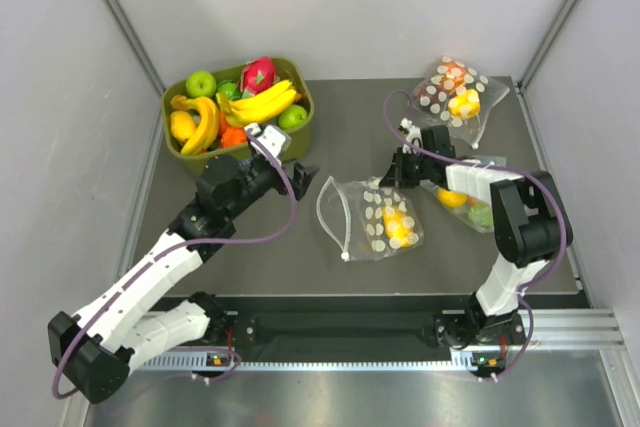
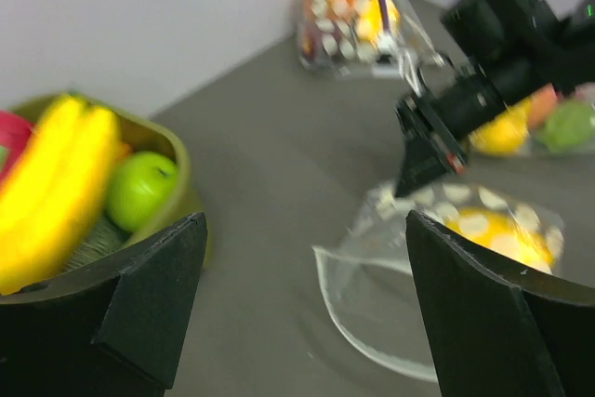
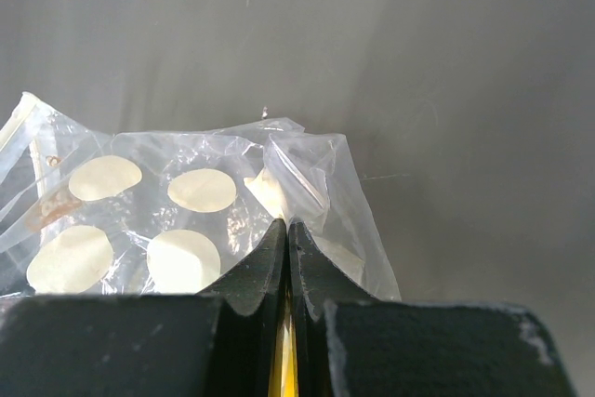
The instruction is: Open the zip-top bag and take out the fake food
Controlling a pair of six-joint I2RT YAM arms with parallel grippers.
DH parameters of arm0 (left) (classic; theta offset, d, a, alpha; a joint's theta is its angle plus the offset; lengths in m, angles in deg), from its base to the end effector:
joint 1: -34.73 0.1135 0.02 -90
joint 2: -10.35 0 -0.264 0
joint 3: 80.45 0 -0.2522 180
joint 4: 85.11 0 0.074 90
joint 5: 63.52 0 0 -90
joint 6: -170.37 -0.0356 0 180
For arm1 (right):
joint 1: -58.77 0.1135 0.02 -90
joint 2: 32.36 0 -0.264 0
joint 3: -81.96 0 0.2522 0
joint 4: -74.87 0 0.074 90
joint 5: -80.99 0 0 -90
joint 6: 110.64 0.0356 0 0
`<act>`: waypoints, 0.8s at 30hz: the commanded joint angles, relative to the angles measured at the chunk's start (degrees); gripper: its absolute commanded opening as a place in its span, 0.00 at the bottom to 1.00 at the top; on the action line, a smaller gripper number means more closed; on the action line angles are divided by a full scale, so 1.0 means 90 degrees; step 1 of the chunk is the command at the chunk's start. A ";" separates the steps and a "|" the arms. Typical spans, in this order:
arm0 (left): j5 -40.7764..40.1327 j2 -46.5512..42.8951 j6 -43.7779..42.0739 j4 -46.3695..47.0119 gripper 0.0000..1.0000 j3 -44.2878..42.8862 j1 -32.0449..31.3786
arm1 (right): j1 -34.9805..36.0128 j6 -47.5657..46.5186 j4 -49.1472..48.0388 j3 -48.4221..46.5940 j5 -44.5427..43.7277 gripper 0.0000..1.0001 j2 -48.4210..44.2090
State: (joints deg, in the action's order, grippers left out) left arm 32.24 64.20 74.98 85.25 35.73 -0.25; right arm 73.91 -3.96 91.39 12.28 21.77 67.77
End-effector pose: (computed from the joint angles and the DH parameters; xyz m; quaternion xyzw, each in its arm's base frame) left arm 0.1799 -0.1302 0.3710 0.2764 0.6486 -0.2151 0.6757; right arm 0.3381 0.1104 0.1691 -0.0853 0.8982 0.3344 0.2724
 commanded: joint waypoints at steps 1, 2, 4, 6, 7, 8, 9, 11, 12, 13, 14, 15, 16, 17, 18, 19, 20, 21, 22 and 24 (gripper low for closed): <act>0.0552 -0.0016 0.0481 0.0011 0.92 0.0474 -0.0019 | -0.0031 -0.0008 -0.0063 -0.0232 0.0095 0.00 -0.0433; 0.0464 0.0042 0.0539 0.0011 0.92 0.0571 -0.0019 | -0.0022 -0.0008 -0.0053 -0.0232 0.0095 0.00 -0.0462; 0.0027 0.0101 0.0869 0.0137 0.91 0.0893 -0.0019 | -0.0031 -0.0009 -0.0034 -0.0193 0.0095 0.00 -0.0559; -0.0151 0.0208 0.0930 0.0391 0.91 0.1206 -0.0029 | -0.0022 -0.0008 -0.0024 -0.0154 0.0095 0.00 -0.0638; -0.0277 0.0286 0.1008 0.0430 0.91 0.1275 -0.0010 | -0.0022 -0.0018 0.0024 -0.0115 0.0095 0.00 -0.0744; -0.0462 0.0393 0.1028 0.0450 0.91 0.1382 -0.0019 | -0.0031 -0.0028 0.0054 -0.0124 0.0076 0.00 -0.0794; -0.0551 0.0452 0.1038 0.0518 0.91 0.1441 -0.0019 | -0.0031 -0.0047 0.0102 -0.0105 0.0046 0.01 -0.0852; -0.0581 0.0579 0.1106 0.0645 0.91 0.1626 -0.0010 | -0.0022 -0.0116 0.0229 -0.0115 -0.0002 0.03 -0.0999; -0.0581 0.0618 0.1135 0.0800 0.91 0.1695 -0.0010 | -0.0031 -0.0126 0.0269 -0.0095 -0.0022 0.04 -0.1048; -0.0552 0.0667 0.1232 0.0879 0.90 0.1744 -0.0010 | -0.0022 -0.0116 0.0298 -0.0095 -0.0042 0.06 -0.1126; -0.0397 0.0716 0.1311 0.0957 0.90 0.1841 -0.0019 | -0.0031 -0.0155 0.0327 -0.0095 -0.0090 0.15 -0.1165; 0.0068 0.0755 0.1370 0.1026 0.89 0.1890 -0.0010 | -0.0031 -0.0145 0.0376 -0.0095 -0.0110 0.20 -0.1194; 0.0382 0.0843 0.1457 0.1210 0.86 0.1949 -0.0019 | -0.0022 -0.0145 0.0376 -0.0076 -0.0129 0.25 -0.1233; 0.0608 0.0901 0.1545 0.1299 0.84 0.2085 -0.0019 | -0.0022 -0.0145 0.0396 -0.0066 -0.0139 0.40 -0.1253; 0.0948 0.0931 0.1633 0.1406 0.84 0.2173 -0.0029 | -0.0031 -0.0145 0.0406 -0.0066 -0.0149 0.47 -0.1282; 0.1058 0.0970 0.1750 0.1639 0.84 0.2271 -0.0039 | -0.0031 -0.0145 0.0435 -0.0066 -0.0178 0.52 -0.1331; 0.1156 0.0990 0.1799 0.1796 0.84 0.2494 -0.0039 | -0.0022 -0.0145 0.0483 -0.0056 -0.0188 0.60 -0.1380; 0.1370 0.0980 0.1858 0.1924 0.85 0.2574 -0.0039 | -0.0031 -0.0145 0.0513 -0.0046 -0.0208 0.62 -0.1438; 0.1430 0.0970 0.1936 0.2051 0.85 0.2681 -0.0058 | -0.0031 -0.0155 0.0542 -0.0008 -0.0285 0.64 -0.1584; 0.1324 0.0941 0.1946 0.2004 0.84 0.2721 -0.0097 | -0.0031 -0.0204 0.0737 0.0061 -0.0412 0.69 -0.1789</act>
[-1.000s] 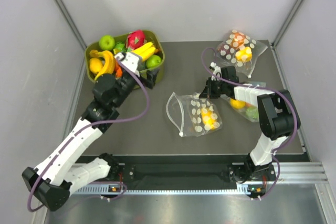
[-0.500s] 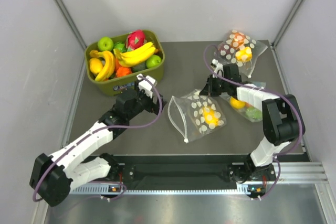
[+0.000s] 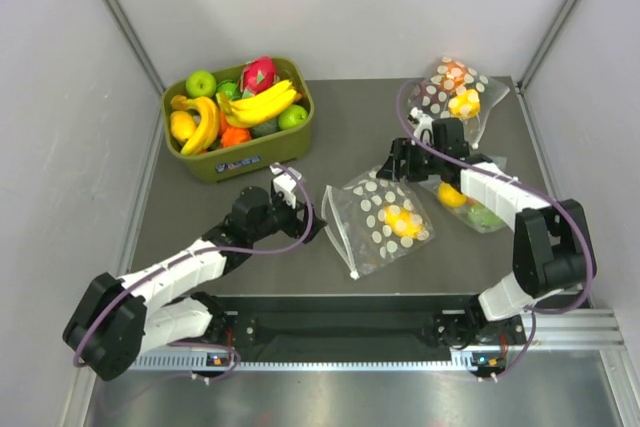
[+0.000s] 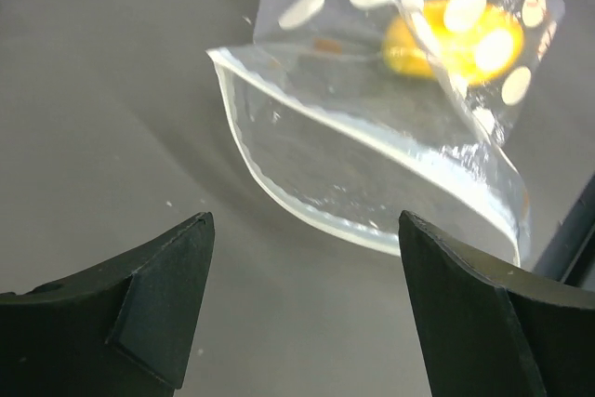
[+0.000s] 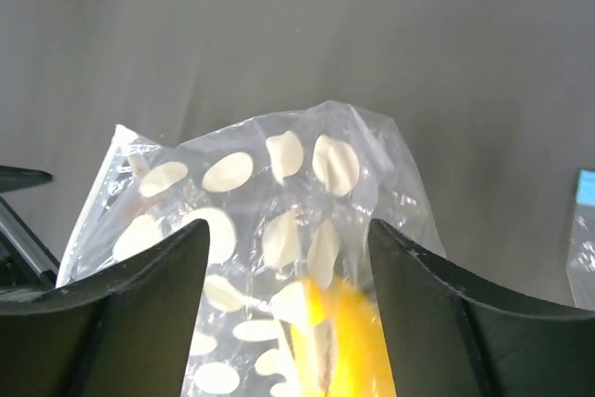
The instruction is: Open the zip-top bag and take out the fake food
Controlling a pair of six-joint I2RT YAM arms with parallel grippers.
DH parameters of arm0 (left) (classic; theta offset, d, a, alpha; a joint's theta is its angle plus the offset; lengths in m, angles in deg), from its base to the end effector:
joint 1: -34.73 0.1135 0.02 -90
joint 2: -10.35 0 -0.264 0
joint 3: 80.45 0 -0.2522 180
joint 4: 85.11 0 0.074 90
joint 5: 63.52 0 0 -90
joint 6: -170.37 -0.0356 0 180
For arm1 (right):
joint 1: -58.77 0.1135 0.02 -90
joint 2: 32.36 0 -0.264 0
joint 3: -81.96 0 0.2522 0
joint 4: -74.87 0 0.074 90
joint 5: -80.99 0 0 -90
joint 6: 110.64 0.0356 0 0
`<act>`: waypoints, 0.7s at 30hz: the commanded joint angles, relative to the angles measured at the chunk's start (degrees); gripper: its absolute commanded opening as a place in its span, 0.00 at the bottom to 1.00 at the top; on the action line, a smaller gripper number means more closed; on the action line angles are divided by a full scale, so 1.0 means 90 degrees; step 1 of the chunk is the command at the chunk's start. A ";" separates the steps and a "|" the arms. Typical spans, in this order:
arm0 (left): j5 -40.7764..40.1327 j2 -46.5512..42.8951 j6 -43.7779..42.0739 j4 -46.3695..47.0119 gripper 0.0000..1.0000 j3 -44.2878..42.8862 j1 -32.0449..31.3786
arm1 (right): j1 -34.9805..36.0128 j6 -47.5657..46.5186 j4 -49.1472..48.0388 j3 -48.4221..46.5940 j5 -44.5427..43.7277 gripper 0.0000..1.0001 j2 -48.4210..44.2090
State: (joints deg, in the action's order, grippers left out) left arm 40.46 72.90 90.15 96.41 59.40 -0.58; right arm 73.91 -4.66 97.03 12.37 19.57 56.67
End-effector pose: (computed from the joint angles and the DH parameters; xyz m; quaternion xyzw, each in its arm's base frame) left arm 0.1851 -0.1416 0.2130 0.2479 0.7820 -0.3084 0.4816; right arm 0.3161 0.1032 0.2236 -0.0947 0.8846 0.3234 0.3223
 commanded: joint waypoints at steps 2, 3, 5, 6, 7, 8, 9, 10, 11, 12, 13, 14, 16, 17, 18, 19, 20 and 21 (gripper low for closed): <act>0.0235 -0.0132 0.0232 0.0616 0.84 0.0188 -0.0071 | -0.0031 -0.0194 0.0334 0.0129 -0.0352 0.70 -0.0936; 0.0186 -0.0181 0.0222 0.0596 0.85 0.0246 -0.0071 | -0.0031 -0.0204 0.0413 0.0236 -0.0430 0.72 -0.1073; 0.0195 -0.0260 0.0251 0.0615 0.85 0.0393 -0.0071 | -0.0022 -0.0233 0.0676 0.0392 -0.0714 0.74 -0.1444; 0.0263 -0.0221 0.0319 0.0683 0.85 0.0451 -0.0080 | -0.0002 -0.0224 0.0736 0.0587 -0.0782 0.74 -0.1658; 0.0312 -0.0182 0.0358 0.0771 0.85 0.0568 -0.0081 | 0.0017 -0.0195 0.0775 0.0704 -0.0908 0.74 -0.1757; 0.0419 -0.0143 0.0407 0.0898 0.85 0.0627 -0.0090 | 0.0046 -0.0107 0.0843 0.0831 -0.0987 0.74 -0.1864; 0.0439 -0.0085 0.0494 0.1131 0.85 0.0676 -0.0158 | 0.0085 -0.0087 0.0882 0.1045 -0.1065 0.75 -0.1962; 0.0458 0.0042 0.0534 0.1269 0.85 0.0735 -0.0197 | 0.0182 -0.0010 0.0950 0.1134 -0.1240 0.75 -0.2156; 0.0439 0.0140 0.0544 0.1386 0.85 0.0745 -0.0246 | 0.0241 0.0020 0.1067 0.1232 -0.1358 0.75 -0.2236; 0.0400 0.0199 0.0554 0.1552 0.85 0.0735 -0.0295 | 0.0310 0.0059 0.1126 0.1368 -0.1485 0.75 -0.2333; 0.0381 0.0383 0.0564 0.1631 0.85 0.0697 -0.0402 | 0.0446 0.0088 0.1165 0.1418 -0.1718 0.75 -0.2450; 0.0371 0.0481 0.0573 0.1718 0.85 0.0667 -0.0442 | 0.0505 0.0137 0.1253 0.1457 -0.1807 0.75 -0.2490; 0.0380 0.0822 0.0612 0.2128 0.85 0.0580 -0.0597 | 0.0603 0.0205 0.1273 0.1555 -0.1934 0.75 -0.2432; 0.0400 0.0950 0.0612 0.2226 0.85 0.0531 -0.0646 | 0.0623 0.0225 0.1273 0.1575 -0.1964 0.75 -0.2383; 0.0342 0.1086 0.0603 0.2295 0.85 0.0462 -0.0782 | 0.0633 0.0245 0.1273 0.1623 -0.1993 0.75 -0.2335; 0.0312 0.1330 0.0583 0.2460 0.85 0.0346 -0.0851 | 0.0662 0.0255 0.1254 0.1643 -0.2023 0.75 -0.2247; 0.0312 0.1429 0.0583 0.2539 0.85 0.0306 -0.0891 | 0.0672 0.0274 0.1244 0.1653 -0.2033 0.74 -0.2208; 0.0312 0.1536 0.0593 0.2607 0.85 0.0248 -0.0997 | 0.0701 0.0274 0.1244 0.1682 -0.2042 0.72 -0.2178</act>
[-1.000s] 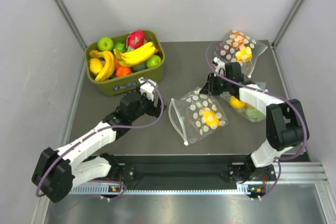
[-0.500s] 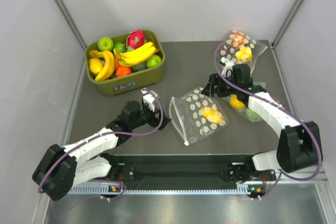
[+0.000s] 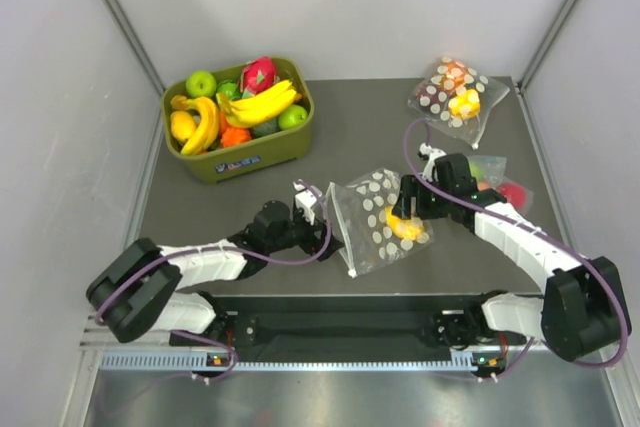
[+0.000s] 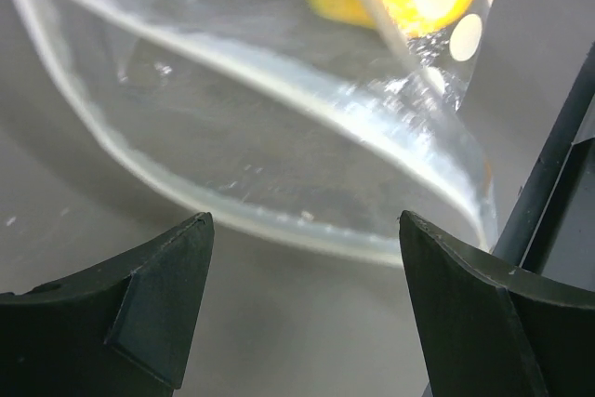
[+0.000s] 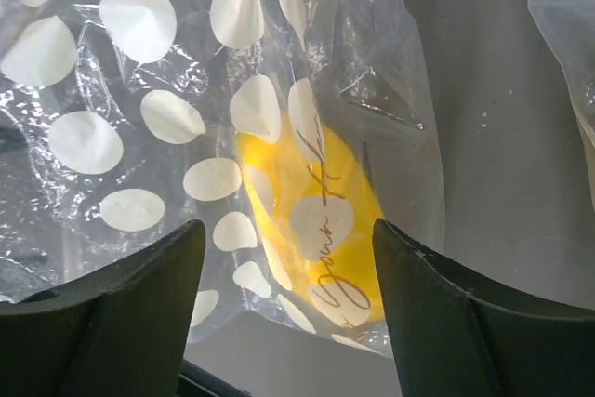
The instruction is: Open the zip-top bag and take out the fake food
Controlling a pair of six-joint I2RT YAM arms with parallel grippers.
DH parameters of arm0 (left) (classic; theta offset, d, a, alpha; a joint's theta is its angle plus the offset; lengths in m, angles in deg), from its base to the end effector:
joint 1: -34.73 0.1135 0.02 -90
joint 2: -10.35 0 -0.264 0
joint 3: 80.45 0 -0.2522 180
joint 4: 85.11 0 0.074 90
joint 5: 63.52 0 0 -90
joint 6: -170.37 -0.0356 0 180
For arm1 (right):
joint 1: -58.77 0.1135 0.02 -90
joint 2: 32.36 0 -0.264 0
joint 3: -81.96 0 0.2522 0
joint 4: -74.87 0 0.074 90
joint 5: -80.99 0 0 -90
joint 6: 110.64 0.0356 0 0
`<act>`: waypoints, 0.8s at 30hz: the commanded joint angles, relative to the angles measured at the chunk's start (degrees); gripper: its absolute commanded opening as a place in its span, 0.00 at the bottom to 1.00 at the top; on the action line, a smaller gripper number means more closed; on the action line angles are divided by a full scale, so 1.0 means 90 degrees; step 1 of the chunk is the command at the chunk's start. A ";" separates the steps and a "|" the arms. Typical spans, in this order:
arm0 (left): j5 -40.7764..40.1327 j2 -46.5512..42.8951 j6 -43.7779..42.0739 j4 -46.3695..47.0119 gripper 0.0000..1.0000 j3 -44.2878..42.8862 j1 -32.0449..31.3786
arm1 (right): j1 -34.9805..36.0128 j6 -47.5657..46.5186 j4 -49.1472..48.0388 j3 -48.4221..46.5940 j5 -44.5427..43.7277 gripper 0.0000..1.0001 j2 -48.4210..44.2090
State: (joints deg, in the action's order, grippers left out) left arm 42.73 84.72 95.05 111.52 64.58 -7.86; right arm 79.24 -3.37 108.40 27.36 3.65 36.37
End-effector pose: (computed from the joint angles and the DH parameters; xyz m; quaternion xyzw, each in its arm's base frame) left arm 0.1725 -0.1721 0.1658 0.2748 0.7812 -0.3659 0.4246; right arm 0.2240 0.0920 0.2176 -0.0657 0.9254 0.2134 0.3064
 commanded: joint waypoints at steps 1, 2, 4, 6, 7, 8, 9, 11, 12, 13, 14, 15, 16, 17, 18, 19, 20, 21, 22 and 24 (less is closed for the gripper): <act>0.0031 0.0397 0.0059 0.1075 0.85 -0.0425 -0.0229 | 0.0137 0.0150 -0.0029 0.0026 -0.0284 0.71 0.0117; 0.0011 0.0486 0.0068 0.1154 0.85 -0.0455 -0.0268 | 0.0147 0.0151 -0.0029 0.0036 -0.0294 0.69 0.0146; 0.0020 0.0730 0.0088 0.1387 0.86 -0.0543 -0.0365 | 0.0196 0.0151 -0.0029 0.0075 -0.0313 0.58 0.0234; 0.0020 0.0944 0.0098 0.1515 0.86 -0.0612 -0.0404 | 0.0225 0.0160 -0.0038 0.0133 -0.0313 0.50 0.0312; 0.0040 0.0994 0.0107 0.1564 0.86 -0.0680 -0.0424 | 0.0274 0.0189 -0.0087 0.0162 -0.0314 0.44 0.0380; 0.0050 0.1053 0.0108 0.1671 0.86 -0.0709 -0.0434 | 0.0313 0.0209 -0.0116 0.0192 -0.0294 0.41 0.0420; 0.0040 0.1160 0.0108 0.1711 0.86 -0.0748 -0.0473 | 0.0372 0.0219 -0.0146 0.0250 -0.0294 0.38 0.0497; 0.0050 0.1268 0.0108 0.1760 0.86 -0.0856 -0.0502 | 0.0430 0.0277 -0.0253 0.0338 -0.0294 0.28 0.0566; 0.0060 0.1355 0.0098 0.1760 0.86 -0.0933 -0.0531 | 0.0469 0.0307 -0.0292 0.0358 -0.0294 0.25 0.0663; 0.0069 0.1395 0.0088 0.1760 0.86 -0.0973 -0.0541 | 0.0489 0.0345 -0.0379 0.0387 -0.0284 0.18 0.0684; 0.0079 0.1443 0.0078 0.1789 0.86 -0.0983 -0.0551 | 0.0499 0.0365 -0.0419 0.0416 -0.0284 0.14 0.0722; 0.0089 0.1570 0.0049 0.1808 0.86 -0.1031 -0.0571 | 0.0528 0.0385 -0.0458 0.0426 -0.0275 0.10 0.0781; 0.0099 0.1629 0.0039 0.1828 0.86 -0.1032 -0.0571 | 0.0548 0.0404 -0.0526 0.0446 -0.0275 0.02 0.0810; 0.0137 0.1697 0.0029 0.1819 0.86 -0.1061 -0.0571 | 0.0567 0.0424 -0.0556 0.0465 -0.0275 0.00 0.0840; 0.0157 0.1833 0.0020 0.1867 0.86 -0.1071 -0.0571 | 0.0577 0.0424 -0.0585 0.0465 -0.0265 0.00 0.0888; 0.0196 0.1893 0.0029 0.1916 0.86 -0.1071 -0.0571 | 0.0587 0.0424 -0.0614 0.0475 -0.0274 0.00 0.0927; 0.0235 0.1951 0.0049 0.1964 0.86 -0.1061 -0.0580 | 0.0597 0.0424 -0.0653 0.0485 -0.0275 0.00 0.0967; 0.0255 0.2077 0.0068 0.2013 0.86 -0.1071 -0.0580 | 0.0597 0.0414 -0.0683 0.0514 -0.0294 0.00 0.1044; 0.0284 0.2146 0.0088 0.2139 0.86 -0.1071 -0.0590 | 0.0606 0.0414 -0.0712 0.0524 -0.0284 0.00 0.1084; 0.0333 0.2331 0.0117 0.2257 0.86 -0.1090 -0.0619 | 0.0655 0.0424 -0.0761 0.0553 -0.0245 0.00 0.1181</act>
State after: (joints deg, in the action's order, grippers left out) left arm 43.87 103.94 95.51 125.37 56.34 -12.82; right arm 84.03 0.13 102.78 31.86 1.53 45.72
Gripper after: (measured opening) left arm 0.856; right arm 0.006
